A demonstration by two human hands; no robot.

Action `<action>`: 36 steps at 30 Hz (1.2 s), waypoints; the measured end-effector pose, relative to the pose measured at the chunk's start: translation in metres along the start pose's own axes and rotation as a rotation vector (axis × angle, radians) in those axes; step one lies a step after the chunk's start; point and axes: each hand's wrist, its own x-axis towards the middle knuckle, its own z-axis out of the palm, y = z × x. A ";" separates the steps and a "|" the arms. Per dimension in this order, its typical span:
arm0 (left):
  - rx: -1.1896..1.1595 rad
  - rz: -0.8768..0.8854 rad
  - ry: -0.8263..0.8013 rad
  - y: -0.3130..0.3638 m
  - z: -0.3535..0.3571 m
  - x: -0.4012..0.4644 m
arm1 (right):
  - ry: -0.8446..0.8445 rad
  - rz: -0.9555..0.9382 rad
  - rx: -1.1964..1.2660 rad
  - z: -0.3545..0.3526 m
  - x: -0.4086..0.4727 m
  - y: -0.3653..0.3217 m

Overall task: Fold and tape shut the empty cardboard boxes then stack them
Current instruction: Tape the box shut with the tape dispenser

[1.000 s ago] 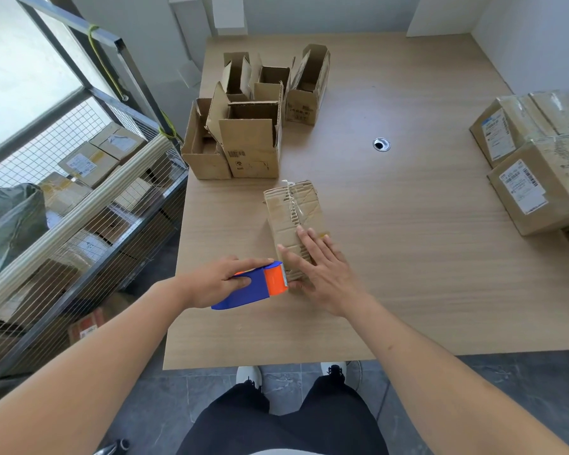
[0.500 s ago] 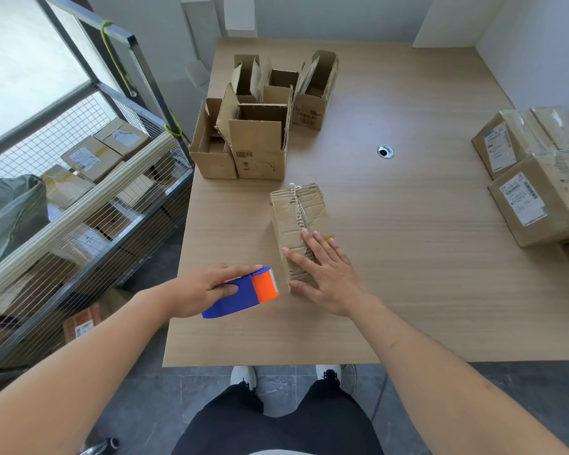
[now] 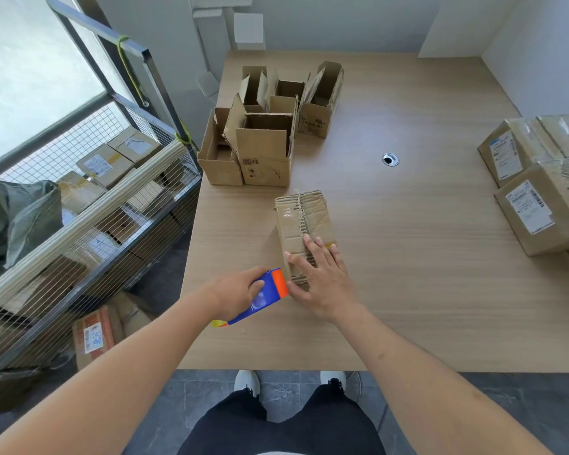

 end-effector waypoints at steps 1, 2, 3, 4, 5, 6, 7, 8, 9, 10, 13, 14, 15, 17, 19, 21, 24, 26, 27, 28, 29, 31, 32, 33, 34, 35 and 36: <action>0.017 -0.012 0.001 0.005 0.000 0.004 | -0.012 0.002 -0.012 0.000 0.001 -0.001; 0.030 -0.022 0.003 0.008 -0.001 0.007 | -0.025 0.008 -0.017 0.000 0.001 -0.003; 0.036 -0.030 0.004 0.010 -0.002 0.009 | -0.029 0.016 -0.022 0.001 0.002 -0.004; 0.036 -0.038 -0.001 0.011 -0.003 0.012 | -0.016 0.026 -0.033 0.001 0.003 -0.007; 0.039 -0.047 -0.010 0.011 -0.004 0.013 | 0.005 0.035 -0.052 0.001 0.003 -0.010; 0.046 -0.062 -0.020 0.009 -0.004 0.015 | 0.018 0.041 -0.073 0.002 0.004 -0.013; 0.055 -0.077 -0.027 0.006 -0.003 0.016 | 0.010 0.047 -0.088 0.002 0.005 -0.016; 0.051 -0.092 -0.027 0.003 -0.002 0.017 | -0.007 0.051 -0.096 0.002 0.006 -0.018; 0.034 -0.100 -0.016 -0.001 0.000 0.016 | -0.011 0.051 -0.102 0.002 0.006 -0.019; 0.014 -0.103 0.001 -0.005 0.001 0.015 | -0.005 0.050 -0.107 0.003 0.007 -0.020; -0.059 -0.082 0.071 -0.014 0.003 0.011 | 0.011 0.053 -0.133 0.003 0.008 -0.020; -0.094 -0.073 0.098 -0.016 0.002 0.009 | -0.008 0.054 -0.141 0.000 0.008 -0.021; -0.130 -0.060 0.126 -0.018 0.000 0.007 | -0.042 0.057 -0.149 -0.002 0.009 -0.022; -0.184 -0.040 0.186 -0.022 -0.005 0.001 | -0.117 0.069 -0.168 -0.009 0.010 -0.023; -0.194 -0.031 0.241 -0.023 -0.010 -0.007 | -0.159 0.083 -0.189 -0.016 0.010 -0.022; -0.210 -0.008 0.293 -0.022 -0.015 -0.017 | -0.185 0.044 -0.246 -0.018 0.007 -0.016; -0.270 0.026 0.362 -0.023 -0.022 -0.024 | -0.127 -0.156 -0.325 -0.023 0.001 0.006; -0.295 0.063 0.370 -0.027 -0.026 -0.028 | -0.067 -0.221 -0.293 -0.031 -0.003 0.025; -0.292 0.085 0.365 -0.029 -0.029 -0.030 | -0.054 -0.216 -0.282 -0.035 -0.005 0.031; -0.294 0.099 0.357 -0.032 -0.031 -0.033 | -0.051 -0.196 -0.279 -0.040 -0.006 0.035; -0.296 0.111 0.347 -0.034 -0.033 -0.035 | -0.048 -0.171 -0.283 -0.045 -0.006 0.036; -0.305 0.128 0.328 -0.039 -0.036 -0.039 | -0.050 -0.115 -0.323 -0.050 -0.003 0.029; -0.310 0.132 0.321 -0.042 -0.037 -0.041 | -0.048 -0.078 -0.331 -0.050 0.000 0.022; -0.311 0.134 0.317 -0.045 -0.037 -0.043 | -0.035 -0.030 -0.318 -0.050 0.004 0.012; -0.307 0.130 0.315 -0.048 -0.037 -0.044 | -0.014 0.027 -0.284 -0.049 0.008 0.002; -0.303 0.126 0.319 -0.050 -0.037 -0.046 | 0.012 0.090 -0.238 -0.047 0.012 -0.009; -0.297 0.118 0.321 -0.053 -0.038 -0.046 | 0.040 0.153 -0.190 -0.044 0.017 -0.020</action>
